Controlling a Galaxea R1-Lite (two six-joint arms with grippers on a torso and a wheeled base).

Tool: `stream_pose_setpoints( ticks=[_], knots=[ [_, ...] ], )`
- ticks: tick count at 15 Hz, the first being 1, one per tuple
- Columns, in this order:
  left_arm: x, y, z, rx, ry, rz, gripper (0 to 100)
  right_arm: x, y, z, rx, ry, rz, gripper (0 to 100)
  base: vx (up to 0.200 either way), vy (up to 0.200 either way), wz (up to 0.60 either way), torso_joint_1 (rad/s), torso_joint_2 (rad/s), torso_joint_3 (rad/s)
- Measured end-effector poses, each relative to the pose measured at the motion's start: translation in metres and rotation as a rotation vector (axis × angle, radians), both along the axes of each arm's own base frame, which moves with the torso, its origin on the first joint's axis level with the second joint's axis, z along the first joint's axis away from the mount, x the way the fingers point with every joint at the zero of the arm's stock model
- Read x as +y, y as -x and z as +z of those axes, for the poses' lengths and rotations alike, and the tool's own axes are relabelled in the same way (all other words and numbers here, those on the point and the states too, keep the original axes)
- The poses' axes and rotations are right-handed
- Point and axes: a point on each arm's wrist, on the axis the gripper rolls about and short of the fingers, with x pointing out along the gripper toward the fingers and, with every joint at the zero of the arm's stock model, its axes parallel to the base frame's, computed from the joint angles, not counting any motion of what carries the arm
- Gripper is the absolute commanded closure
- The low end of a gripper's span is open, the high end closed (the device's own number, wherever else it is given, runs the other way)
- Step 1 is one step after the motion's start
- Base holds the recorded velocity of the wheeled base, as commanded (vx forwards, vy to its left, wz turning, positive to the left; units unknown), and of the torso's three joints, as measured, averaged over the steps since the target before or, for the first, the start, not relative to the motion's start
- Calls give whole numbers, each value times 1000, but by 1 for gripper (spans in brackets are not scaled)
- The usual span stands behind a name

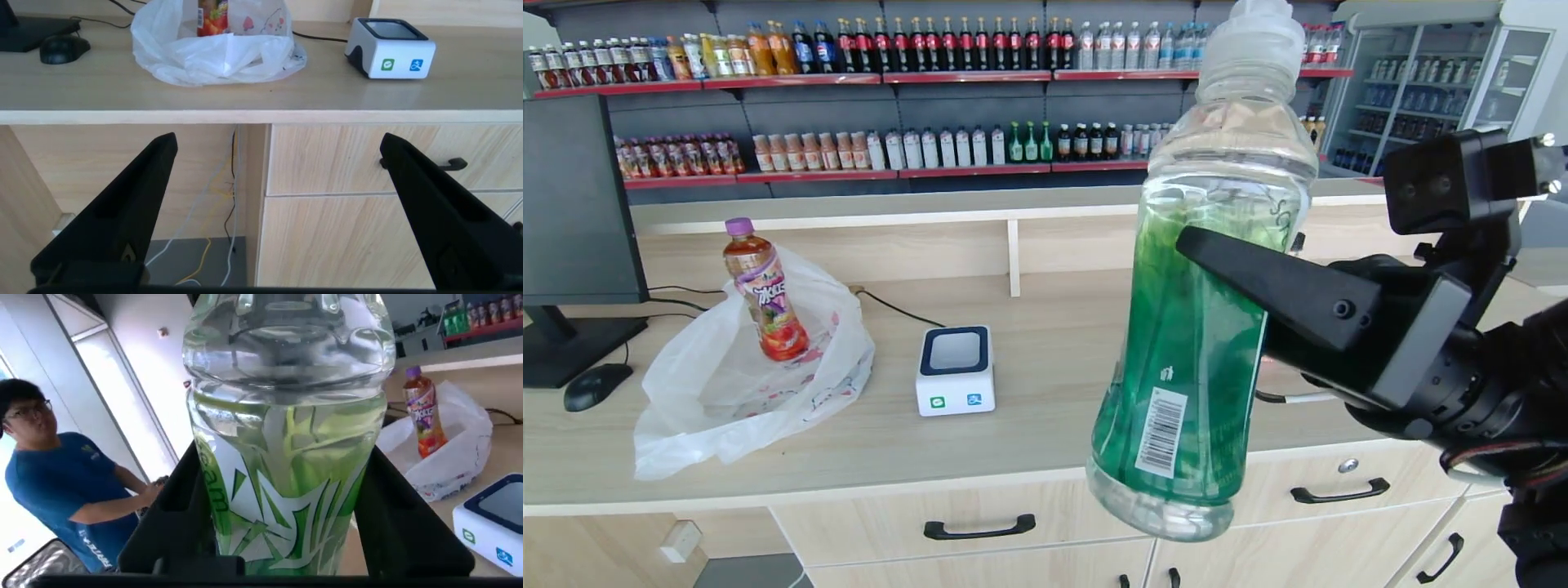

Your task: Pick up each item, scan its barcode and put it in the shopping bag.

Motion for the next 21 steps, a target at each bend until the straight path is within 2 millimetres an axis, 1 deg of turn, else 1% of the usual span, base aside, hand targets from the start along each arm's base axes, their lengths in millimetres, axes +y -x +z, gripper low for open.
stream_pose_setpoints(
  ticks=[3, 5, 7, 9, 13, 16, 21],
  knots=[
    [0, 0, 0, 0, 0, 0, 0, 3, 5, 6, 14, -22, 44, 100, 0, 0, 0, 0, 0, 0],
    [0, 0, 0, 0, 0, 0, 0, 9, 14, 7, 16, -22, 87, 100, 0, 0, 0, 0, 0, 0],
    [0, 0, 0, 0, 0, 0, 0, 13, 20, 6, 62, -24, 145, 100, 0, 0, 0, 0, 0, 0],
    [0, 0, 0, 0, 0, 0, 0, 13, 21, 8, 87, -36, 166, 100, 0, 0, 0, 0, 0, 0],
    [0, 0, 0, 0, 0, 0, 0, 17, 19, 19, 56, -64, 174, 100, 0, 0, 0, 0, 0, 0],
    [0, 0, 0, 0, 0, 0, 0, 18, 18, 20, 52, -68, 175, 100, 0, 0, 0, 0, 0, 0],
    [0, 0, 0, 0, 0, 0, 0, 18, 23, 22, 21, -68, 175, 100, 0, 0, 0, 0, 0, 0]
  ],
)
